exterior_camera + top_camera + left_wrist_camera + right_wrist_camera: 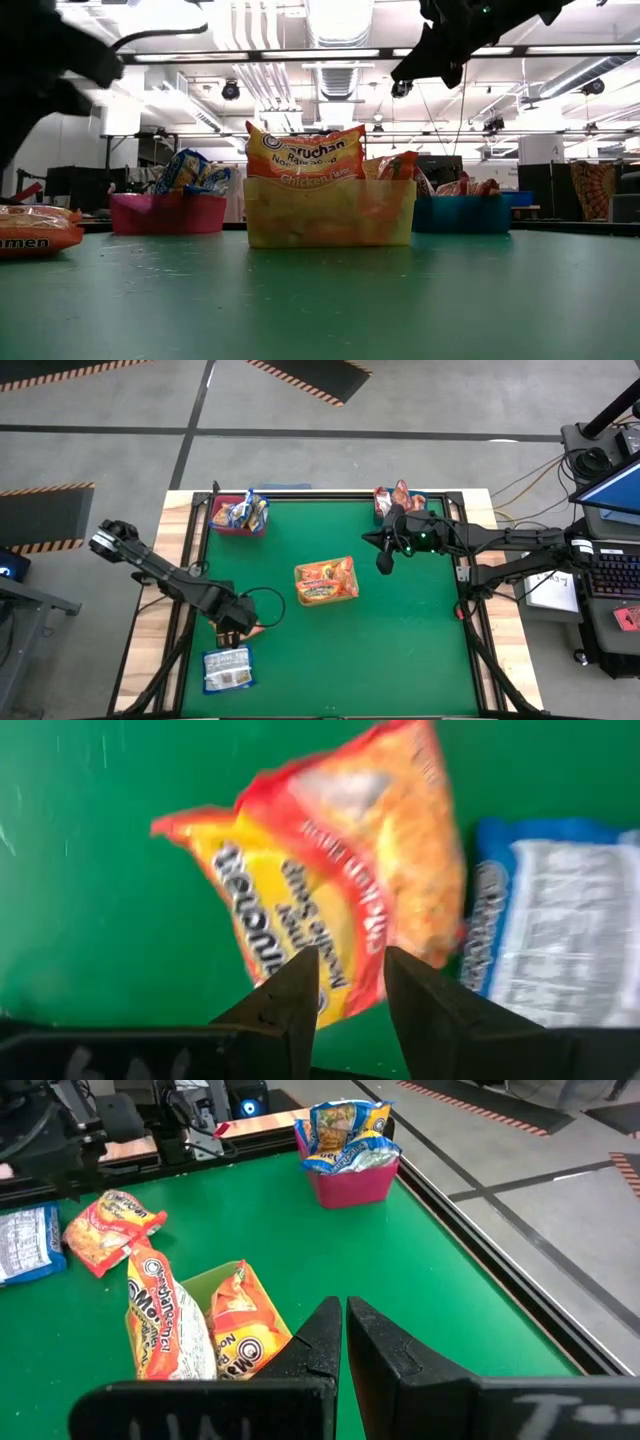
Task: Sort Maruchan noodles
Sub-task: Put the orange noodle pack into the yellow bin
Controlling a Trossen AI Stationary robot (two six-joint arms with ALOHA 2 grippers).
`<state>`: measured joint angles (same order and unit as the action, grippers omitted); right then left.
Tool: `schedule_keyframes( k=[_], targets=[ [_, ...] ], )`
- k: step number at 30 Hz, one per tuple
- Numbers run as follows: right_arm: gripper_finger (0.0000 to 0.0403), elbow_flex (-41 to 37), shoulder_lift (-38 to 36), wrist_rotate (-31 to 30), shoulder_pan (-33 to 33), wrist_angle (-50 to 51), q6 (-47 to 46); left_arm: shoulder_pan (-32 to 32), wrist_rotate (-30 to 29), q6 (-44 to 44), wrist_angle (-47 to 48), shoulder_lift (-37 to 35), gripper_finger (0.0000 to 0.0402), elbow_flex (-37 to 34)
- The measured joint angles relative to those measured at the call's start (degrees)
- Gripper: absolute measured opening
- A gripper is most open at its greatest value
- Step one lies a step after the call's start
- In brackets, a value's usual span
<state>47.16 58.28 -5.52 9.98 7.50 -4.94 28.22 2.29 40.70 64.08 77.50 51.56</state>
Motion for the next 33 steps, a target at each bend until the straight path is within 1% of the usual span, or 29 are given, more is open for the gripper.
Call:
schedule_keyframes(
  k=[3,8,11,15,19,22,24,27,30,33],
  targets=[
    [0.0009,-0.09,0.0,0.0,0.0,0.01,-0.01,1.01,-0.19,2.12,-1.67,-0.35,0.01,-2.88],
    [0.0009,-0.09,0.0,0.0,0.0,-0.04,-0.34,1.03,-0.46,3.0,-6.17,0.86,0.01,-7.16],
    [0.0009,-0.09,0.0,0.0,0.0,-0.06,-0.39,0.96,-2.2,2.91,-8.72,2.19,0.01,-8.46],
    [0.0009,-0.09,0.0,-0.01,0.0,-0.08,-0.41,0.46,-8.13,-0.19,-10.93,3.72,0.01,-7.42],
    [0.0009,-0.09,0.0,0.0,0.0,-0.1,-0.62,-0.22,-16.7,-7.5,-17.42,4.69,0.01,-4.17],
    [0.0009,-0.09,0.0,0.0,0.0,-0.1,-1.38,-0.76,-19.32,-15.06,-22.23,5.94,0.01,-0.56],
    [0.0009,-0.09,0.0,-0.01,0.0,-0.1,-1.78,-0.71,-19.91,-18.81,-20.84,6.64,0.01,2.27],
    [0.0009,-0.16,0.0,-0.01,0.0,-0.13,-2.02,-0.64,-21.72,-20.54,-13.99,7.09,0.01,5.0],
    [0.0009,-0.52,0.0,0.0,0.0,-0.1,-2.34,-0.74,-22.82,-19.93,-8.24,7.08,0.01,5.36],
    [0.0009,-0.88,0.0,-0.01,0.0,-0.12,-3.35,-0.71,-22.77,-18.82,-6.58,7.08,0.01,4.31]
  ],
)
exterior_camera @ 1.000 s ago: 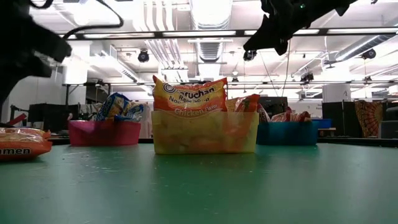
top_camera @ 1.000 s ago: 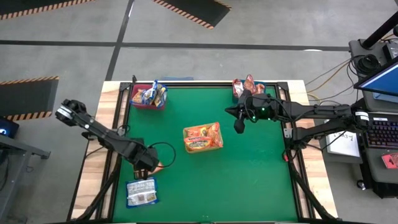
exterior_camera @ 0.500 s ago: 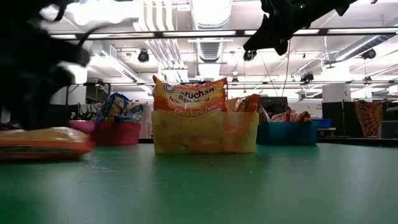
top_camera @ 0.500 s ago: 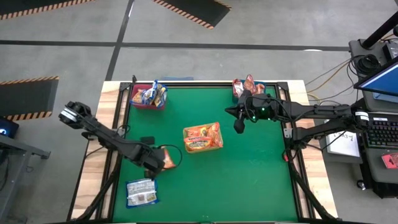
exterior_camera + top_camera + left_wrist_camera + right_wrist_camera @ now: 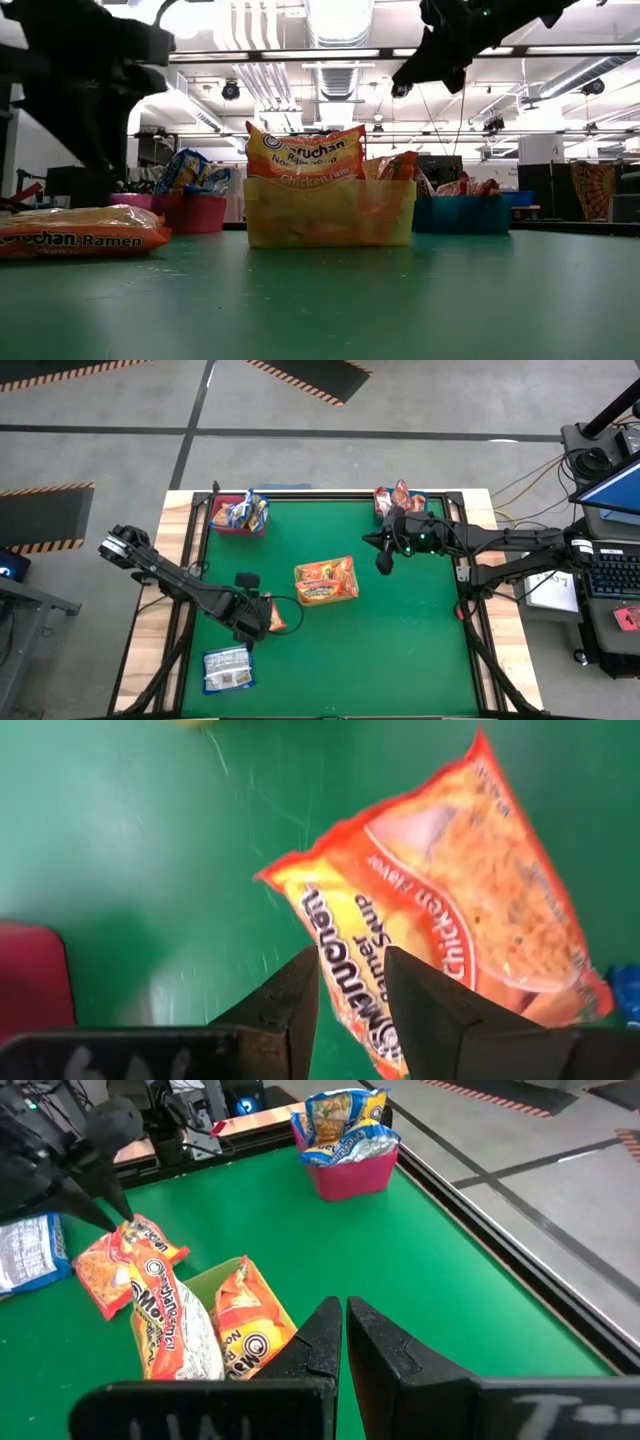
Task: Sort Maruchan noodles
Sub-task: Put the orange noodle pack into the yellow bin
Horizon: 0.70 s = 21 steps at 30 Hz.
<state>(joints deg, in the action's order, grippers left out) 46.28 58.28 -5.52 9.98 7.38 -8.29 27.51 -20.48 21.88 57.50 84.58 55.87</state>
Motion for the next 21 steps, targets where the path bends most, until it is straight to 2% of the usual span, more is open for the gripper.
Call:
schedule_keyframes(
  k=[8,15,21],
  targets=[
    [0.0009,-0.87,0.0,0.01,0.0,0.08,-2.35,0.04,0.45,2.2,-2.54,-0.02,0.01,-4.92],
    [0.0009,-1.14,0.0,0.0,-1.77,0.08,-2.36,-0.02,0.43,2.34,-14.88,0.51,0.01,-7.49],
    [0.0009,-1.14,0.0,-0.01,-4.36,0.08,-2.34,0.01,0.34,0.25,-24.28,4.28,0.01,-7.29]
  ],
)
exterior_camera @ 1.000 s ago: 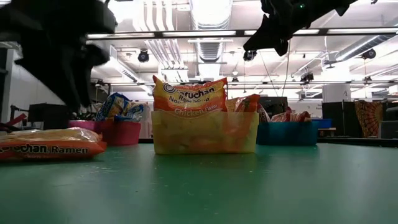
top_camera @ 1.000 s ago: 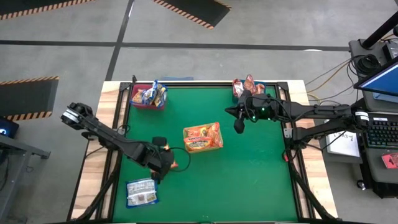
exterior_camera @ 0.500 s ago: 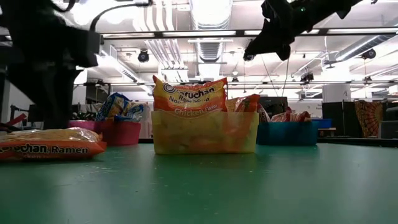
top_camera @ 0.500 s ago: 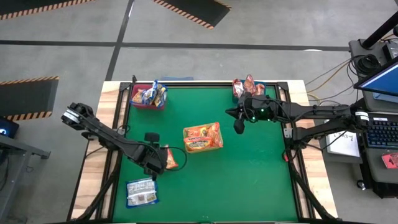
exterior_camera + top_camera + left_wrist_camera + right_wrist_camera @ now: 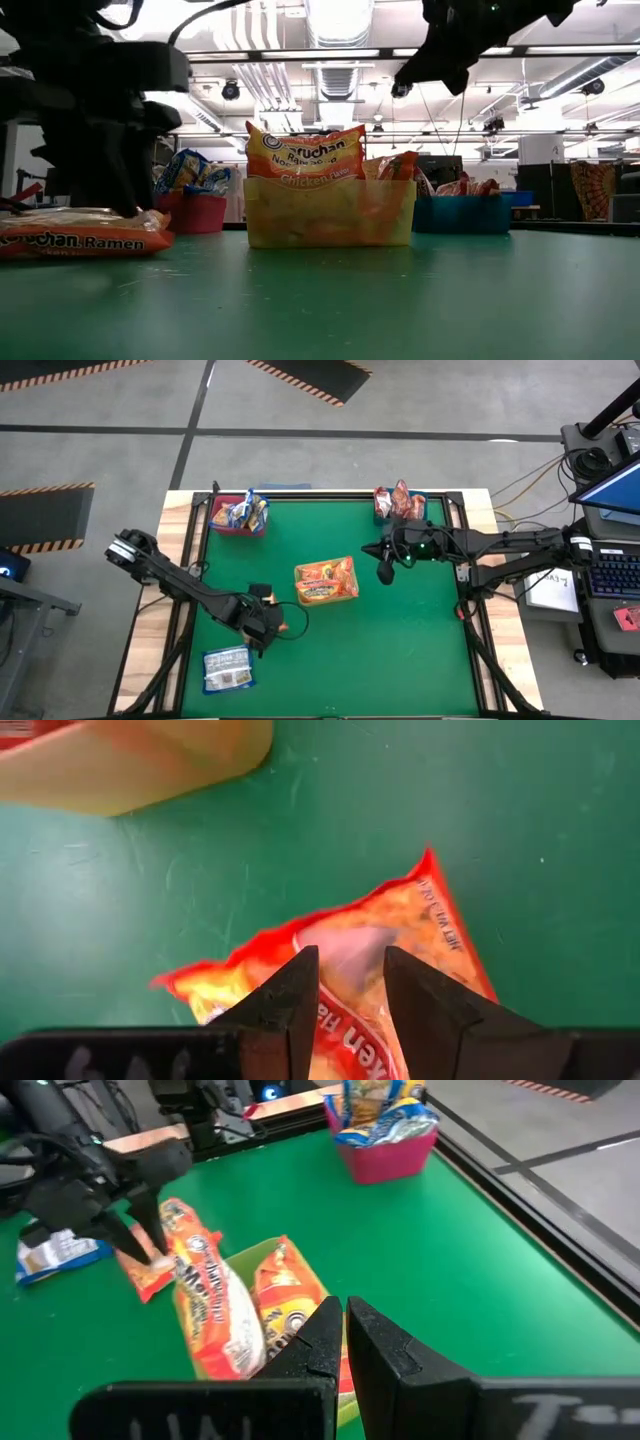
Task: Sort Maruchan noodles
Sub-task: Put the orange noodle pack into the yellow bin
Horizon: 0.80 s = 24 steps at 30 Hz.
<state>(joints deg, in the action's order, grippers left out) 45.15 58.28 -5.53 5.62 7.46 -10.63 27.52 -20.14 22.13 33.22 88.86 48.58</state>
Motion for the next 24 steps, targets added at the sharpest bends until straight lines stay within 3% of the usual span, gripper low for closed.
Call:
schedule_keyframes(
  k=[14,24],
  targets=[
    [0.0009,0.0,0.0,-0.45,-7.58,-0.07,-2.33,3.72,0.02,3.63,16.83,1.12,0.0084,6.69],
    [0.0009,-0.04,0.0,-0.62,-14.4,-0.24,-4.67,6.07,-1.31,9.99,16.32,1.27,0.0056,3.54]
  ],
)
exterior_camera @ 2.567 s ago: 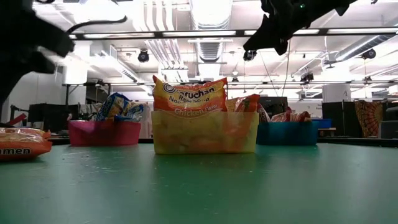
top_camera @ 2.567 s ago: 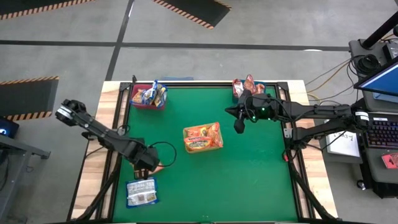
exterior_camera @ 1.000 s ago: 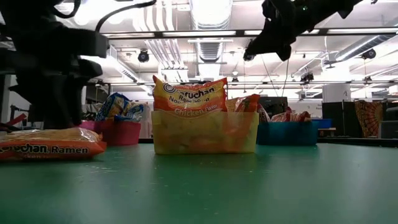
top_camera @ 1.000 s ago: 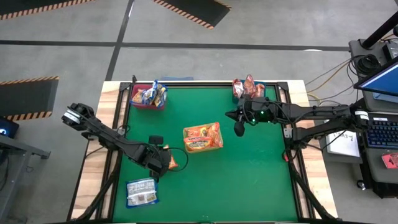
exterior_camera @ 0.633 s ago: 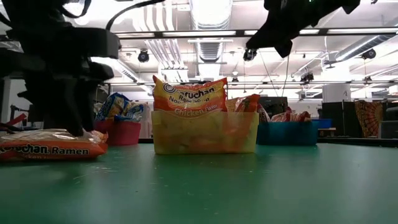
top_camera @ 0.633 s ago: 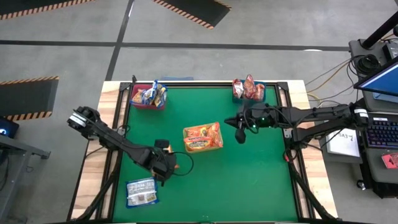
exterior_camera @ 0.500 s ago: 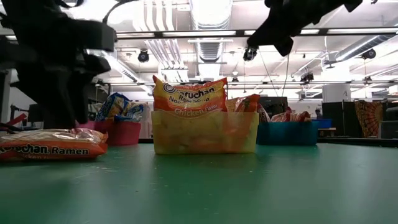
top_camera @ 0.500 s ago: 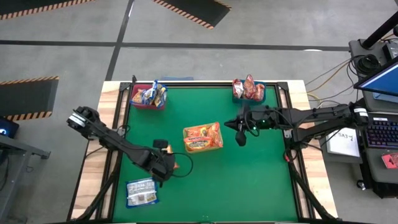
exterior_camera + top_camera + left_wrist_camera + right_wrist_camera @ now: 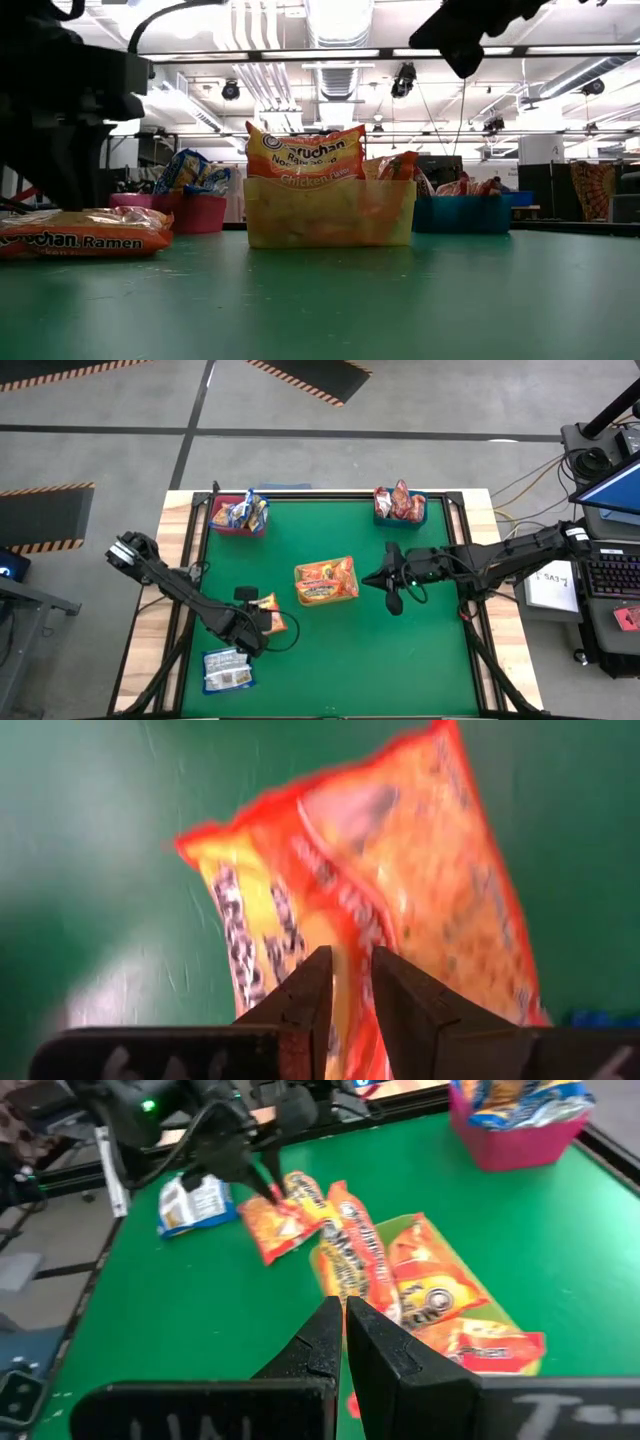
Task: Sort Maruchan noodles
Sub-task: Put the orange noodle pack into the yellow bin
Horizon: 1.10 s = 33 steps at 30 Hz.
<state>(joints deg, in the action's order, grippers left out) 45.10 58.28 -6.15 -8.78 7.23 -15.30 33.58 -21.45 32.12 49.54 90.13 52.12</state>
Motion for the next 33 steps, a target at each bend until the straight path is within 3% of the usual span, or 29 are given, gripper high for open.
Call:
schedule_keyframes(
  k=[7,16,27,33],
  targets=[
    [0.0009,-0.11,0.0,-6.46,-4.75,-0.7,-1.91,-0.02,-4.03,-3.84,-11.14,0.62,0.0047,-0.31],
    [0.0009,-0.5,2.24,-13.35,-13.28,-0.96,-5.64,0.84,-4.18,-2.37,-4.69,1.14,0.0047,-0.22],
    [0.0009,1.08,7.24,-13.44,-16.37,-5.17,-5.22,0.9,-5.89,-0.27,-9.92,2.65,0.0047,-3.43],
    [0.0009,1.29,9.06,-13.43,-16.52,-6.35,-6.59,0.87,-8.09,-5.32,-23.24,5.29,0.0047,-3.24]
  ],
)
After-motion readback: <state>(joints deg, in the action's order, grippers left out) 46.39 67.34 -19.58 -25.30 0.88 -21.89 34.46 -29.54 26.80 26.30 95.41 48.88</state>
